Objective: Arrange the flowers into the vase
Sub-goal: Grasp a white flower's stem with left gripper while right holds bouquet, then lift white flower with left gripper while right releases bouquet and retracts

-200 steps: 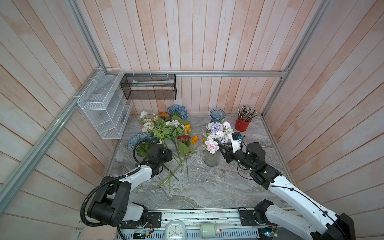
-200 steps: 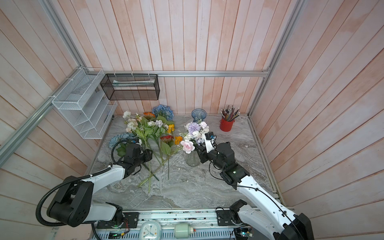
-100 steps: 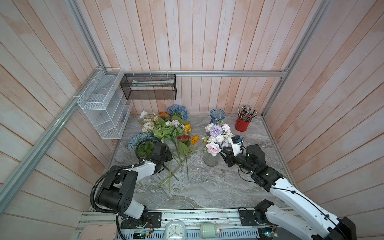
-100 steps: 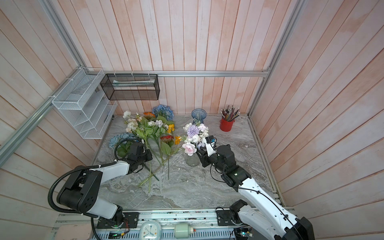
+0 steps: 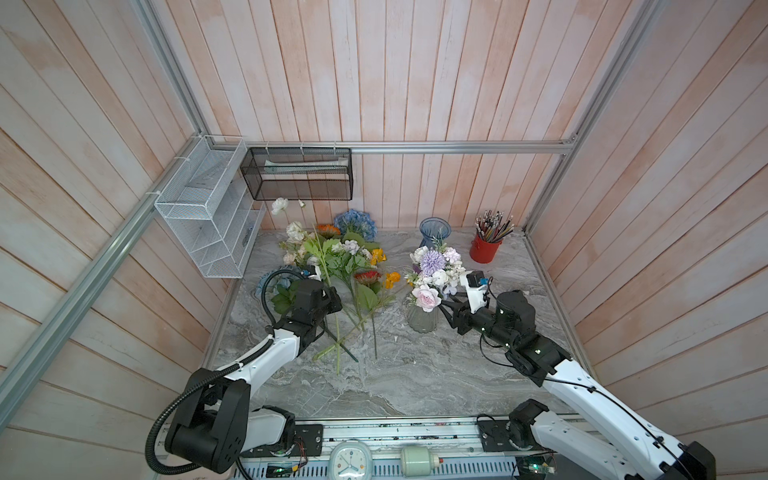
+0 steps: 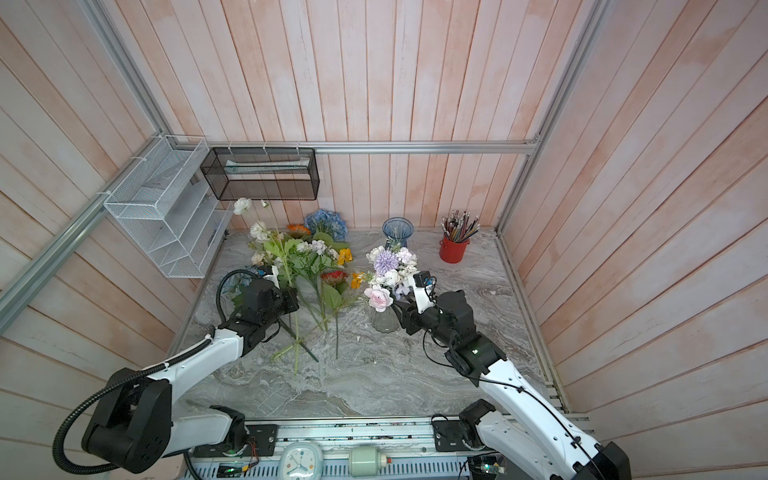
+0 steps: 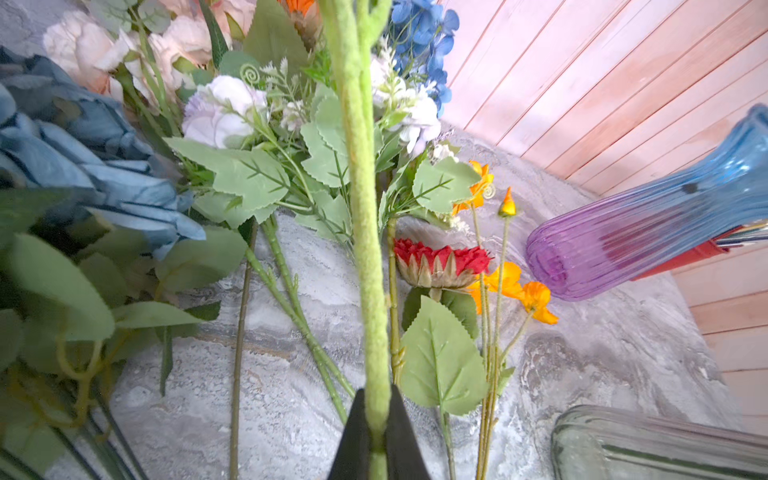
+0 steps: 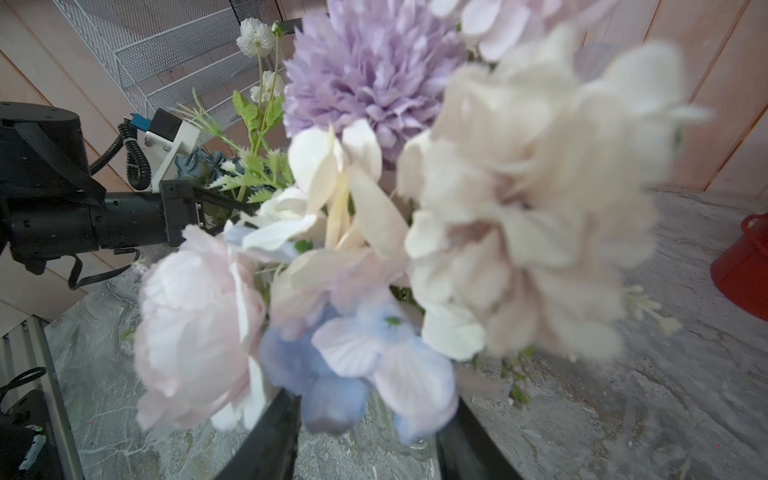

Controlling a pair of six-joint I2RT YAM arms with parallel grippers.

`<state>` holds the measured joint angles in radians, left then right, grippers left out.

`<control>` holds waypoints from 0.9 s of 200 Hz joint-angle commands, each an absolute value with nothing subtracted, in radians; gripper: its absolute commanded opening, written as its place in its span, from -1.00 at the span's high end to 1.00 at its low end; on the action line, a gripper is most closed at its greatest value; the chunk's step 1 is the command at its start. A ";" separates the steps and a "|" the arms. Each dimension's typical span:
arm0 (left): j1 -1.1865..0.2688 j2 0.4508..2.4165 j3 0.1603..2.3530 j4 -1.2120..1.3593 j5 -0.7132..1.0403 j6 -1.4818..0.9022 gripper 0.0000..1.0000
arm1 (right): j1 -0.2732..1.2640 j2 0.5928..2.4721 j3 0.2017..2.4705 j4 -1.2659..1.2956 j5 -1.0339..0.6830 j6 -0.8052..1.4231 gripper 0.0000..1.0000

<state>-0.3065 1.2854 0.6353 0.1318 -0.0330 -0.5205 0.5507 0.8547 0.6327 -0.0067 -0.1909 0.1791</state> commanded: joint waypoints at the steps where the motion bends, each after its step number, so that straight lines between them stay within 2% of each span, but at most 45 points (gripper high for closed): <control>1: -0.304 1.233 0.611 0.161 -0.031 -0.523 1.00 | 0.544 0.853 0.626 0.031 -0.180 0.172 -0.04; 65: -0.382 1.078 0.395 0.583 -0.132 -0.309 1.00 | 0.541 0.825 0.563 0.135 -0.185 0.167 -0.19; 97: -0.416 1.022 0.359 0.651 -0.163 -0.294 1.00 | 0.540 0.833 0.564 0.136 -0.259 0.154 -0.41; 143: -0.514 0.912 0.324 0.703 -0.247 -0.184 1.00 | 0.539 0.866 0.536 0.233 -0.252 0.114 -0.81; 180: -0.549 0.864 0.292 0.793 -0.264 -0.111 1.00 | 0.526 0.940 0.573 0.280 -0.184 0.060 -0.91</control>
<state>-0.5339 0.8879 0.3275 0.6876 -0.2230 -0.1905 0.5392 0.9001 0.5484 0.2100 -0.2253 0.1097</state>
